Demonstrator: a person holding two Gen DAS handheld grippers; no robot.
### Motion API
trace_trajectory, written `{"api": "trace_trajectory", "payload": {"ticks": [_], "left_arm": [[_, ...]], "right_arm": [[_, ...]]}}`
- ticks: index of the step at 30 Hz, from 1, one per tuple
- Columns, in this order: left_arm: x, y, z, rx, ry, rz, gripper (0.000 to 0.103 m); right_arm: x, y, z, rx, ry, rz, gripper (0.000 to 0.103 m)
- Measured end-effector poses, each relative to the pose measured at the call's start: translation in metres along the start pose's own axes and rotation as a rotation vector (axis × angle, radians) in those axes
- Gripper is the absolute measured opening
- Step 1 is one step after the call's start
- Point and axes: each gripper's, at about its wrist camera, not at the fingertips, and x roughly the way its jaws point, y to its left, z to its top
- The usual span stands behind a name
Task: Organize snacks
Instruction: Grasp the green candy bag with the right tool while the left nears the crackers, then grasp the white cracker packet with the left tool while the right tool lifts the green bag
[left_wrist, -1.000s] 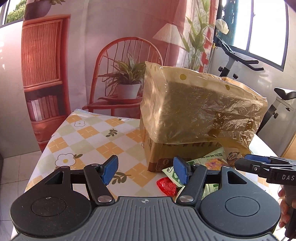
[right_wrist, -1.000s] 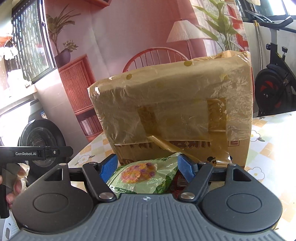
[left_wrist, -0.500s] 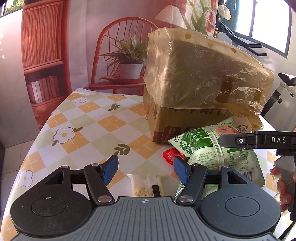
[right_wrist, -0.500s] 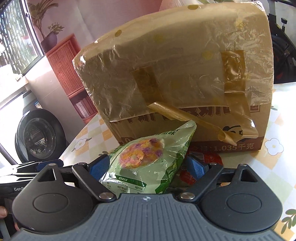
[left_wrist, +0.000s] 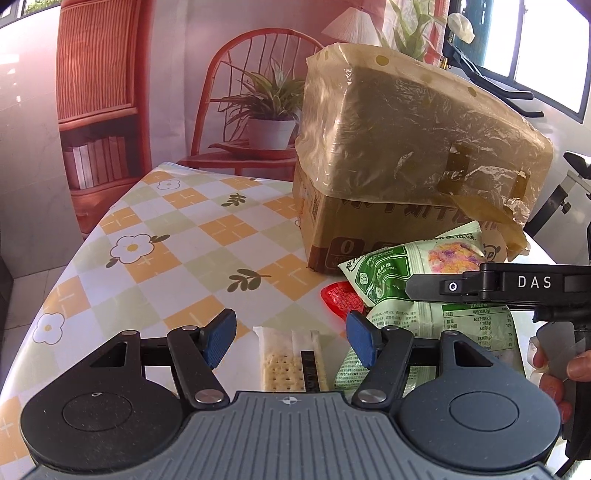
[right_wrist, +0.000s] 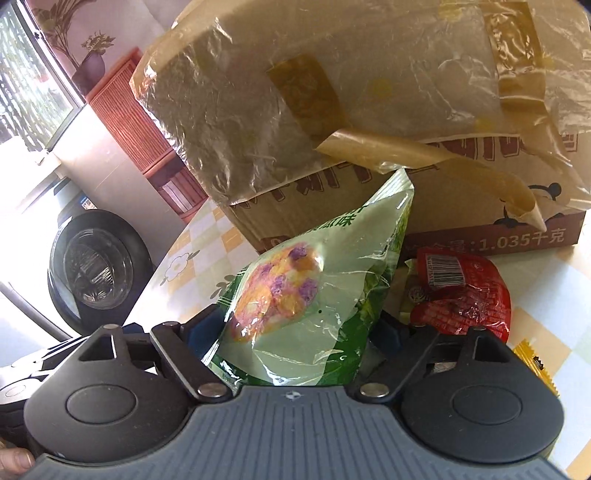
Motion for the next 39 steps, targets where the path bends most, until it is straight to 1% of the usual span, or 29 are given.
{"api": "trace_trajectory", "payload": {"ticks": [4, 8, 13, 17, 20, 22, 23, 24, 25, 29, 32, 34, 37, 39], "left_arm": [[-0.004, 0.002, -0.007, -0.007, 0.004, 0.015, 0.068], [-0.005, 0.003, -0.014, -0.005, 0.021, 0.030, 0.068], [0.005, -0.001, -0.022, 0.023, 0.074, 0.037, 0.068], [0.016, -0.007, -0.021, 0.041, 0.085, 0.043, 0.068], [0.026, -0.016, -0.020, 0.057, 0.089, 0.048, 0.068], [0.034, -0.021, -0.020, 0.072, 0.110, 0.063, 0.067], [0.037, -0.023, -0.020, 0.078, 0.134, 0.078, 0.062], [0.040, -0.024, -0.021, 0.080, 0.156, 0.100, 0.049], [0.040, -0.025, -0.022, 0.082, 0.160, 0.110, 0.049], [0.031, -0.022, -0.024, 0.073, 0.149, 0.100, 0.048], [0.016, -0.021, -0.019, 0.053, 0.122, 0.080, 0.048], [0.004, -0.020, -0.012, 0.038, 0.091, 0.068, 0.048], [-0.016, -0.018, 0.006, 0.001, 0.035, 0.044, 0.048], [-0.027, -0.018, 0.019, -0.012, -0.003, 0.036, 0.048]], "right_arm": [[-0.017, 0.004, -0.006, -0.044, -0.048, 0.024, 0.071], [-0.039, 0.006, -0.017, -0.102, -0.104, 0.027, 0.068], [-0.060, 0.008, -0.026, -0.183, -0.168, -0.001, 0.067], [-0.068, 0.005, -0.032, -0.192, -0.178, -0.011, 0.067], [-0.072, 0.008, -0.033, -0.221, -0.182, -0.021, 0.067], [-0.074, 0.012, -0.033, -0.246, -0.187, -0.025, 0.067], [-0.075, 0.014, -0.034, -0.256, -0.191, -0.026, 0.067], [-0.077, 0.016, -0.035, -0.272, -0.198, -0.026, 0.067], [-0.078, 0.019, -0.035, -0.289, -0.203, -0.028, 0.067], [-0.086, 0.026, -0.037, -0.354, -0.230, -0.028, 0.066], [-0.092, 0.027, -0.035, -0.361, -0.248, -0.014, 0.065], [-0.096, 0.029, -0.031, -0.359, -0.258, 0.000, 0.064], [-0.107, 0.036, -0.022, -0.383, -0.297, 0.020, 0.064], [-0.119, 0.043, -0.012, -0.406, -0.340, 0.031, 0.064]]}}
